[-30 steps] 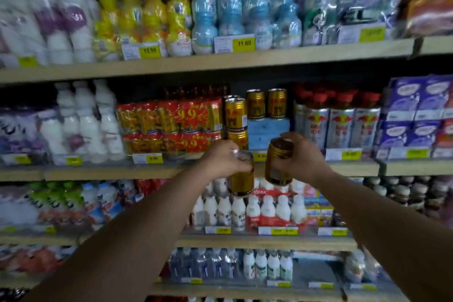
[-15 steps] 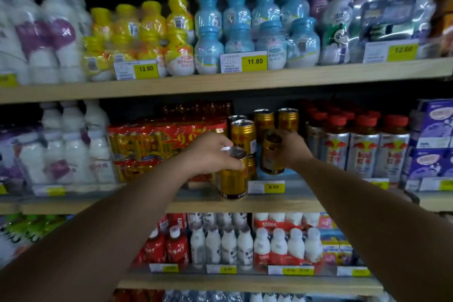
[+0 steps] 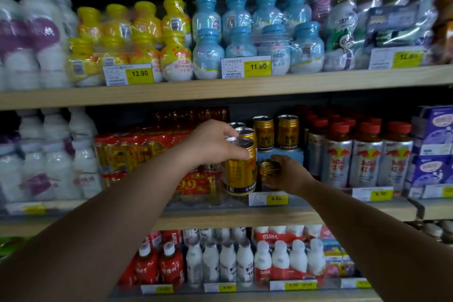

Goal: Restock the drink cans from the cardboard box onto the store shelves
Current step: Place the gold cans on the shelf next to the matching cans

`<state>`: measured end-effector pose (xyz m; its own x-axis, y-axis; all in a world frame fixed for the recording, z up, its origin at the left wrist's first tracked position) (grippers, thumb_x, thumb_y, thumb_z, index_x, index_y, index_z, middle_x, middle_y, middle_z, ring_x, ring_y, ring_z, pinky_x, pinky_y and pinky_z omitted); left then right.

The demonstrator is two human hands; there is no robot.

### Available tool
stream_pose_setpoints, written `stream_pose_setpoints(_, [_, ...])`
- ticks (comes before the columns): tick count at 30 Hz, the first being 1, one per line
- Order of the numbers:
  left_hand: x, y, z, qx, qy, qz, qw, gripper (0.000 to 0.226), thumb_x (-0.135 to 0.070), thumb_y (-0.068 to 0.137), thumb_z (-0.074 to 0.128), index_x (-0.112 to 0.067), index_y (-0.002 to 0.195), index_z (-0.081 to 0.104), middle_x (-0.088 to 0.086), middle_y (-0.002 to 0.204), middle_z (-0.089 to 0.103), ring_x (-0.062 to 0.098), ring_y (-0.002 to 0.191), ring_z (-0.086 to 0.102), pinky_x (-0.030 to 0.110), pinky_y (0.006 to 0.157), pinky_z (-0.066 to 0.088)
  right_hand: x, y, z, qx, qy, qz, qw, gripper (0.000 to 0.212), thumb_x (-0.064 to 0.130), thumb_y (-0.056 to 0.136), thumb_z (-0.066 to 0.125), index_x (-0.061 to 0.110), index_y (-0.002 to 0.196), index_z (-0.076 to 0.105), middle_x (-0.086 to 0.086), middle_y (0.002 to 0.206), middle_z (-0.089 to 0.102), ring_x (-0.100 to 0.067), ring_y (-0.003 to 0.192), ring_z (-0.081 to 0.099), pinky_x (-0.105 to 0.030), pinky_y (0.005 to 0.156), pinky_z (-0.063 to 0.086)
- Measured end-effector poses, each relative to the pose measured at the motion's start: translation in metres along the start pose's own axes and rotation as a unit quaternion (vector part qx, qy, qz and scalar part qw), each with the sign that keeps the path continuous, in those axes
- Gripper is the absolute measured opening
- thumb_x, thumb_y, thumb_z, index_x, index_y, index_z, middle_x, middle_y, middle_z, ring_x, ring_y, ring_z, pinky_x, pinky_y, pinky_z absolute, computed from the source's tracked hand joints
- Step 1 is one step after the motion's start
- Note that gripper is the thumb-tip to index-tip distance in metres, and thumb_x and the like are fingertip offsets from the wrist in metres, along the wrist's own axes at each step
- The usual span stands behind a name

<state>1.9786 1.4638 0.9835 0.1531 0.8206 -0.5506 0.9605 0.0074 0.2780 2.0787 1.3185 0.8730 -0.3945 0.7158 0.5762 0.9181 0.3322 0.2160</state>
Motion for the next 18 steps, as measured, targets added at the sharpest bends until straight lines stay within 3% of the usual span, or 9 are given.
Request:
stream_pose_setpoints(3, [-0.005, 0.005, 0.003, -0.001, 0.003, 0.004, 1.000, 0.064, -0.036, 0.069, 0.080, -0.015, 0.125, 0.060, 0.001, 0.131, 0.057, 0.014, 0.116, 0.053, 0.023, 0.084, 0.040, 0.009, -0.009, -0.016, 0.012, 0.031, -0.008, 0.999, 0.083, 0.027, 0.080, 0.069, 0.019, 0.147, 0.021, -0.009, 0.151, 0.023, -0.029, 0.138, 0.029, -0.041, 0.110, 0.034])
stream_pose_setpoints(5, [-0.011, 0.008, 0.005, -0.002, -0.001, 0.008, 1.000, 0.063, -0.035, 0.068, 0.081, -0.014, 0.124, 0.061, 0.002, 0.129, 0.058, 0.014, 0.113, 0.055, 0.024, 0.084, 0.042, 0.024, -0.023, -0.038, 0.003, 0.083, -0.049, 0.995, 0.082, 0.020, 0.082, 0.067, 0.024, 0.148, 0.019, -0.003, 0.152, 0.018, -0.026, 0.140, 0.024, -0.037, 0.108, 0.034])
stream_pose_setpoints(7, [-0.019, 0.012, 0.008, -0.004, -0.006, 0.016, 1.000, 0.063, -0.036, 0.067, 0.081, -0.014, 0.123, 0.062, 0.002, 0.126, 0.060, 0.012, 0.107, 0.055, 0.025, 0.085, 0.044, 0.043, -0.041, -0.049, 0.041, 0.148, -0.093, 0.984, 0.082, 0.018, 0.081, 0.070, 0.028, 0.147, 0.022, 0.005, 0.147, 0.030, -0.018, 0.136, 0.033, -0.029, 0.102, 0.037])
stream_pose_setpoints(10, [-0.034, 0.019, 0.013, -0.018, -0.011, 0.031, 0.999, 0.062, -0.038, 0.066, 0.081, -0.014, 0.120, 0.063, 0.000, 0.121, 0.061, 0.012, 0.104, 0.057, 0.024, 0.084, 0.044, 0.065, -0.059, -0.053, 0.074, 0.181, -0.106, 0.975, 0.084, 0.033, 0.073, 0.076, 0.028, 0.143, 0.029, 0.011, 0.131, 0.046, -0.009, 0.118, 0.050, -0.026, 0.094, 0.046])
stream_pose_setpoints(14, [-0.049, 0.024, 0.017, -0.047, -0.026, 0.048, 0.997, 0.066, -0.042, 0.065, 0.081, -0.016, 0.122, 0.060, 0.001, 0.122, 0.062, 0.013, 0.108, 0.059, 0.023, 0.086, 0.046, 0.062, -0.051, -0.079, -0.058, 0.132, -0.099, 0.985, 0.071, 0.034, 0.072, 0.078, 0.021, 0.133, 0.043, 0.011, 0.109, 0.059, -0.006, 0.099, 0.058, -0.015, 0.071, 0.045])
stream_pose_setpoints(18, [-0.057, 0.019, 0.007, -0.106, 0.018, 0.105, 0.989, 0.062, -0.049, 0.077, 0.069, -0.016, 0.128, 0.054, 0.002, 0.127, 0.057, 0.015, 0.110, 0.058, 0.026, 0.089, 0.047, 0.054, -0.042, -0.097, -0.121, 0.169, -0.101, 0.973, 0.055, 0.026, 0.073, 0.078, 0.018, 0.121, 0.053, 0.008, 0.100, 0.064, -0.008, 0.089, 0.062, -0.015, 0.068, 0.047])
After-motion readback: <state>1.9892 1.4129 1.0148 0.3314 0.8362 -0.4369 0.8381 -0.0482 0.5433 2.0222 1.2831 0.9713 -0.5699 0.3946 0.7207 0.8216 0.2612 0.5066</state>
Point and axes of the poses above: each hand's wrist, its own y-axis towards the middle knuckle, its own z-axis out of the palm, x = y × z, the point moved 10 cm from there along y, towards the middle knuckle
